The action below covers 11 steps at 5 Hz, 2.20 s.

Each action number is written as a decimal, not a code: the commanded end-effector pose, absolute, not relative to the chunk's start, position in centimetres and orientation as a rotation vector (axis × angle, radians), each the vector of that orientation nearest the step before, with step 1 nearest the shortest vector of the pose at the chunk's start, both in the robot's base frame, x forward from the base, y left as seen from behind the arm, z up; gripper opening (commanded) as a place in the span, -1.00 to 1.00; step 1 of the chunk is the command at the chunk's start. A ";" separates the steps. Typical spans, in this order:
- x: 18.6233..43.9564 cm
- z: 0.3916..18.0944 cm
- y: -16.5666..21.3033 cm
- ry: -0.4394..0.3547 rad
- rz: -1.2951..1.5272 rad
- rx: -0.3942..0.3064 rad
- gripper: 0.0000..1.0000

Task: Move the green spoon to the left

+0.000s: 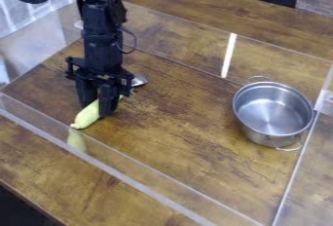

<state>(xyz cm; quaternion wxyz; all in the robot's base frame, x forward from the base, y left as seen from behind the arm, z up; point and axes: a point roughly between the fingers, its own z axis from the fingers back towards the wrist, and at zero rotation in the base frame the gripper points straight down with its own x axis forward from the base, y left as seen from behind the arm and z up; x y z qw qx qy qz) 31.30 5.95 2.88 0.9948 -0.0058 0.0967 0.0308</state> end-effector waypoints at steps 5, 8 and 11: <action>34.2 8.0 9.1 0.109 0.138 -0.014 -1.00; 35.7 7.5 11.5 0.113 0.160 -0.019 1.00; 36.5 8.5 10.5 0.111 0.143 -0.030 1.00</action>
